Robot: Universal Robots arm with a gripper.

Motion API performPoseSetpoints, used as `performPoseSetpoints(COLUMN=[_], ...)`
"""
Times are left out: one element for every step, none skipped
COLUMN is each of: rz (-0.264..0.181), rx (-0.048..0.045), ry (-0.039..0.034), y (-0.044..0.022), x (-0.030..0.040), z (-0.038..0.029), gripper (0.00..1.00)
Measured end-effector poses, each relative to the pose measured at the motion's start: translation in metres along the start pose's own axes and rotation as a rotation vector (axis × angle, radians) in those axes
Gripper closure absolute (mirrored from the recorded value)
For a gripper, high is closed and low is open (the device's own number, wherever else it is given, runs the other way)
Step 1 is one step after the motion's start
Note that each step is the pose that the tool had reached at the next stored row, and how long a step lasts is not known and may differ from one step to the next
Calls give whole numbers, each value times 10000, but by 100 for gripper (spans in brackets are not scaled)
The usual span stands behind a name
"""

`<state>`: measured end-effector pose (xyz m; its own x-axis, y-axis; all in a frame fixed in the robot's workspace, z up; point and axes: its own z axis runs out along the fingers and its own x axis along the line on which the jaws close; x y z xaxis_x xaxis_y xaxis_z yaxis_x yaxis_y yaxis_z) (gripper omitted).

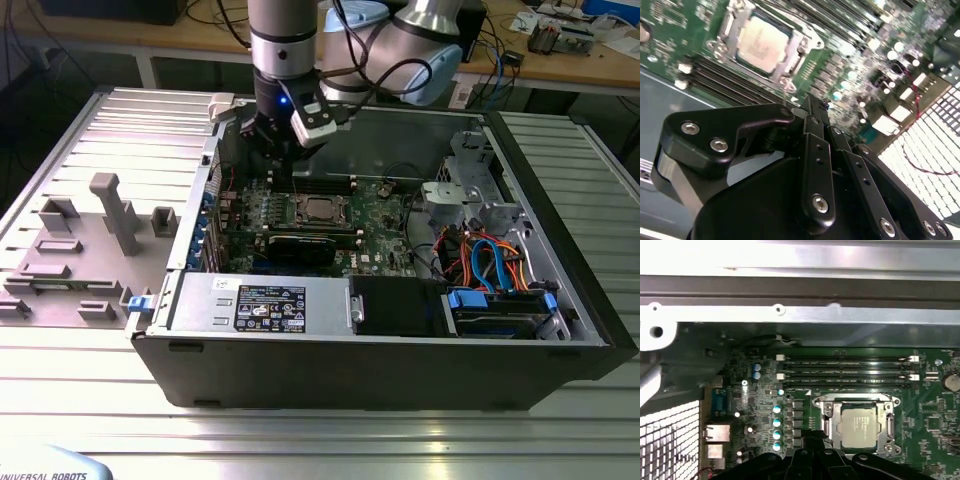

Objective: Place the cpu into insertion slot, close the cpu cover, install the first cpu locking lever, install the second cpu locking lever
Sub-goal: 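Install the first cpu locking lever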

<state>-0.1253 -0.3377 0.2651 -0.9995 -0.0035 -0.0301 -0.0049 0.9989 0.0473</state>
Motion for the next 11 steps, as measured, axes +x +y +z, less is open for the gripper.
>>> performPoseSetpoints(rz=[1, 1, 0, -1, 0, 0, 1, 0, 0, -1, 1], rx=[1, 2, 0, 0, 0, 1, -1, -2, -2, -1, 1], ry=[1, 2, 1, 1, 2, 2, 1, 1, 1, 2, 2], y=[9, 20, 34, 51, 73, 95, 122, 149, 185, 203, 213], x=[25, 35, 43, 44, 44, 45, 44, 44, 44, 44, 45], z=[5, 9, 14, 18, 22, 26, 31, 36, 42, 45, 48], gripper=[89, 89, 89, 89, 89, 89, 89, 89, 89, 89, 89])
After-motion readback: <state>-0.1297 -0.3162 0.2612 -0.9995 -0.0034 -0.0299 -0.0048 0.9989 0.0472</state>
